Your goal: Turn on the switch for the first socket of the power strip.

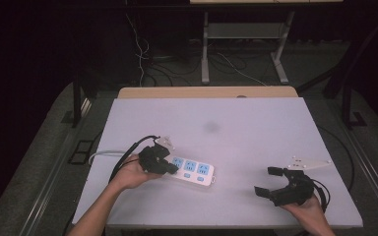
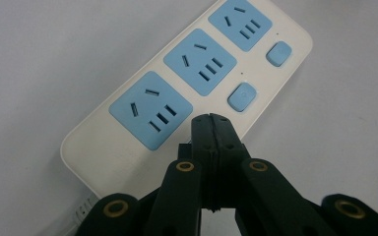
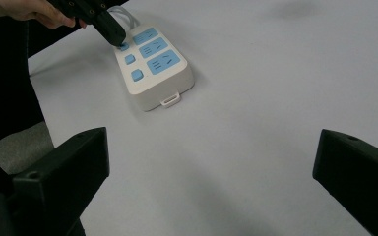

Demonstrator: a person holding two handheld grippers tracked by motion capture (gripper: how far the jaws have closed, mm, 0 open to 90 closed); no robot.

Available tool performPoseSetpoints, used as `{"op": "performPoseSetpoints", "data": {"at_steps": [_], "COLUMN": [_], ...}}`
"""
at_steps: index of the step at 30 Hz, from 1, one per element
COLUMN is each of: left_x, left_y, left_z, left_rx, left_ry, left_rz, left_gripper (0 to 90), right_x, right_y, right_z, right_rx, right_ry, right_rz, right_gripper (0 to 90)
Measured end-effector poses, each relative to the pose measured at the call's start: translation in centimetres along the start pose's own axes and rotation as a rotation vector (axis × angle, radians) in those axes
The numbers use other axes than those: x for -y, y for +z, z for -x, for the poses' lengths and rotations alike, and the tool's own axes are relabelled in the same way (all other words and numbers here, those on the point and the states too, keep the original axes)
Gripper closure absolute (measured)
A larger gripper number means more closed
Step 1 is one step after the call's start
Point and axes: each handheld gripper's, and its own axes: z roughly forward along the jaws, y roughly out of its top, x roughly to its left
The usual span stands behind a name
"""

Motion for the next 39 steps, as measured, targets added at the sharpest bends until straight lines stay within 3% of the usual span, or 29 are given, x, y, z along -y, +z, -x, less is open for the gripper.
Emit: {"op": "performPoseSetpoints", "data": {"at_steps": [15,21,28,39], "left_x": [0.02,0.17,0.42,0.71], "left_y": [0.33,0.52,0.75,0.82], "left_z": [0.06,-0.18,-0.27,-0.40], "left_rx": [-0.014,-0.006,0.024,0.023], "left_ry": [-0.003,-0.034,-0.039,-0.066], "left_rz": [0.007,0.027,0.042,0.063], "left_gripper": [89.5,89.7,89.9,89.9], "right_x": [0.02,0.04,0.11,0.17], "right_y": [-0.02,0.01,-0.22,-0.78], "right_z": [-0.10,-0.21,-0.34,-0.24], "right_rx": [-0.003,-0.006,-0.008,-0.007], "right_ry": [-0.004,-0.007,-0.009,-0.007], "right_rz": [-0.001,-0.003,0.003,0.022], "right_gripper": [0.3,0.3,0.3,0.3]}}
